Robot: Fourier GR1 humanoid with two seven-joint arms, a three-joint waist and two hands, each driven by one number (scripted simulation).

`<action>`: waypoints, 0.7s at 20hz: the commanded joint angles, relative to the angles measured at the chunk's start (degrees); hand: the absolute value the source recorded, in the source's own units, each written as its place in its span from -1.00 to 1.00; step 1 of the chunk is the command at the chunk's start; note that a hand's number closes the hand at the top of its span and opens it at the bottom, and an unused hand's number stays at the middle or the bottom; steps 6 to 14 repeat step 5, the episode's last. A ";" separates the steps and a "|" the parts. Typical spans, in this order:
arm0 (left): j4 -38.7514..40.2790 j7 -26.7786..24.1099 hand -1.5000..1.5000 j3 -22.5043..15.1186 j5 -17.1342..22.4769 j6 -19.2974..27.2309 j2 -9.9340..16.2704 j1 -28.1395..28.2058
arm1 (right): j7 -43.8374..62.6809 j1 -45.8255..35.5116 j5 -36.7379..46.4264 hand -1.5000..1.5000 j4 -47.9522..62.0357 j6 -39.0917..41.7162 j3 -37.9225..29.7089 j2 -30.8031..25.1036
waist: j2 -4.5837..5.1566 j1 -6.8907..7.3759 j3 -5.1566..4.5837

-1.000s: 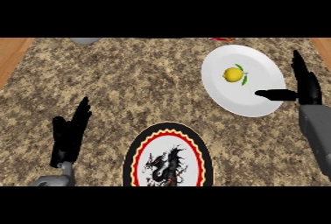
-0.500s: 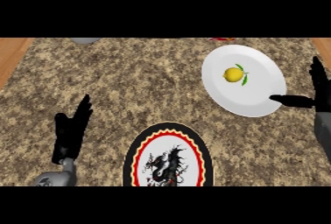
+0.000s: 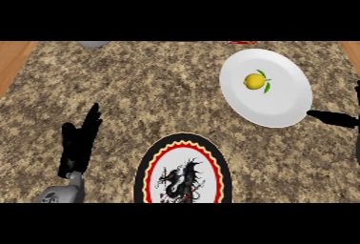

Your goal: Pick the lemon from the plate and place it in the plate

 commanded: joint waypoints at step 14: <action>-3.37 1.61 0.00 -0.64 0.09 -0.57 -0.20 1.82 | -0.57 0.79 0.60 -1.00 1.81 -3.77 0.70 -1.13 | 0.15 0.49 0.05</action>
